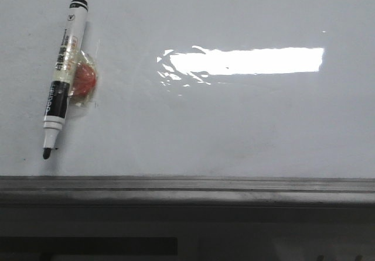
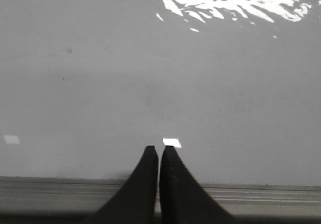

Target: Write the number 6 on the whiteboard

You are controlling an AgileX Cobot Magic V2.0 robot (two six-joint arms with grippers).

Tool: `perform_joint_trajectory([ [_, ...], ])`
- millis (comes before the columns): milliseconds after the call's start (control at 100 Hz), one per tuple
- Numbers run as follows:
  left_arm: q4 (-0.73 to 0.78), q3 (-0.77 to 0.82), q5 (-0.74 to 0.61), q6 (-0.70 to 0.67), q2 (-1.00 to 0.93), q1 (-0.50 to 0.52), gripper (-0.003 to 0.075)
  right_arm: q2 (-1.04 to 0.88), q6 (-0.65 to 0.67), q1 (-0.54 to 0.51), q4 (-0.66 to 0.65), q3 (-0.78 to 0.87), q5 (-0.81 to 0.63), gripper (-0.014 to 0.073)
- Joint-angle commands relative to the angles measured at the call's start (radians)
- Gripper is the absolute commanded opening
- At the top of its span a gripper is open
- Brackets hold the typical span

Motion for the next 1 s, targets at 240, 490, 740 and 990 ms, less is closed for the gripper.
perform_joint_trajectory([
  [240, 0.013, 0.046, -0.054, -0.004, -0.031, 0.003, -0.0019, -0.018, -0.007, -0.006, 0.000, 0.027, -0.014, -0.0064],
  [490, 0.013, 0.046, -0.056, -0.004, -0.031, 0.003, -0.0019, -0.018, -0.007, -0.006, 0.000, 0.027, -0.014, -0.0064],
  [740, 0.013, 0.046, -0.114, -0.004, -0.031, 0.003, -0.0019, -0.018, -0.007, -0.006, 0.000, 0.027, -0.014, -0.0064],
  [990, 0.013, 0.046, -0.208, -0.004, -0.031, 0.003, -0.0019, -0.018, -0.007, -0.006, 0.008, 0.027, -0.061, -0.0064],
])
